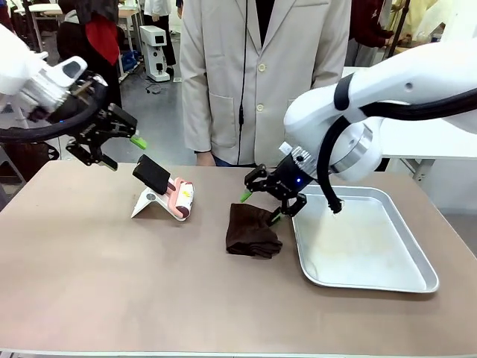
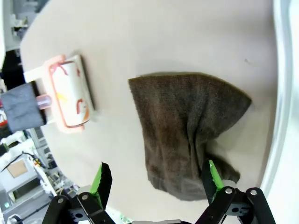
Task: Clean the surface of the table.
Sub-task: Return the Lint Roller and towel to their original positions.
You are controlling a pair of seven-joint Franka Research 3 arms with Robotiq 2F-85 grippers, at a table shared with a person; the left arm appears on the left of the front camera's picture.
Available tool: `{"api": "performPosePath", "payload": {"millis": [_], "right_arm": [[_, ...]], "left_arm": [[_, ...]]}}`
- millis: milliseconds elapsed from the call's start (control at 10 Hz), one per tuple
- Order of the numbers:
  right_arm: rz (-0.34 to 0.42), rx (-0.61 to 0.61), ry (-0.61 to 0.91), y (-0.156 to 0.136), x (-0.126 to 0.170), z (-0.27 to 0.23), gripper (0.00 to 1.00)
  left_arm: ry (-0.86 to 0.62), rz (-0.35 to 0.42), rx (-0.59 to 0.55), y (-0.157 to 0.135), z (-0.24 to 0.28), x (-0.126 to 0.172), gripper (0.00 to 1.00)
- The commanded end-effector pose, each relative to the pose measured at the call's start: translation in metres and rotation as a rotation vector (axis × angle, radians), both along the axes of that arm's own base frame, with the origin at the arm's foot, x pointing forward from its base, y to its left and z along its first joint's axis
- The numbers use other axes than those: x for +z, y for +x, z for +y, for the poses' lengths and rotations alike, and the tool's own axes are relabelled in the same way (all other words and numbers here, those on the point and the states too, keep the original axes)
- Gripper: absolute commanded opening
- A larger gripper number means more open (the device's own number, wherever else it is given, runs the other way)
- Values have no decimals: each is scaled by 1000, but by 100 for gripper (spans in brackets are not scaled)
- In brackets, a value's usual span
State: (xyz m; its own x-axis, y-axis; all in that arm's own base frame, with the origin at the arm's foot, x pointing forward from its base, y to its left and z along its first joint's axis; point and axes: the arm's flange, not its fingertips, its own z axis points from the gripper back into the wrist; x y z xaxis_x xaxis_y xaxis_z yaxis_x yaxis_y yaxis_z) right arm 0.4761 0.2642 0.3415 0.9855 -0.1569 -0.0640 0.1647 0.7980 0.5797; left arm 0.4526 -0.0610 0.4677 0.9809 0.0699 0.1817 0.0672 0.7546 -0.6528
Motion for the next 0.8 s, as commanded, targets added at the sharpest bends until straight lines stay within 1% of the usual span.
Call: {"api": "performPosePath", "payload": {"millis": [0, 200, 300, 400, 500, 600, 700], "right_arm": [[-25, -5, 149, -21, 20, -37, 100], [-49, 45, 409, -42, 29, -73, 100], [-41, 85, 528, -54, 27, -90, 100], [-42, 111, 619, -64, 24, -103, 100], [-50, 132, 736, -76, 17, -128, 100], [-60, 153, 819, -85, 12, -151, 100], [-76, 151, 867, -92, 8, -173, 100]], "left_arm": [[-178, -52, -85, -51, 27, 3, 100], [-293, -49, -118, -86, 58, -6, 100], [-349, -48, -99, -97, 75, -15, 100], [-407, -41, -77, -103, 90, -26, 100], [-462, -40, -52, -106, 111, -43, 100], [-532, -63, -26, -104, 130, -58, 100], [-595, -91, -9, -102, 147, -71, 100]]}}
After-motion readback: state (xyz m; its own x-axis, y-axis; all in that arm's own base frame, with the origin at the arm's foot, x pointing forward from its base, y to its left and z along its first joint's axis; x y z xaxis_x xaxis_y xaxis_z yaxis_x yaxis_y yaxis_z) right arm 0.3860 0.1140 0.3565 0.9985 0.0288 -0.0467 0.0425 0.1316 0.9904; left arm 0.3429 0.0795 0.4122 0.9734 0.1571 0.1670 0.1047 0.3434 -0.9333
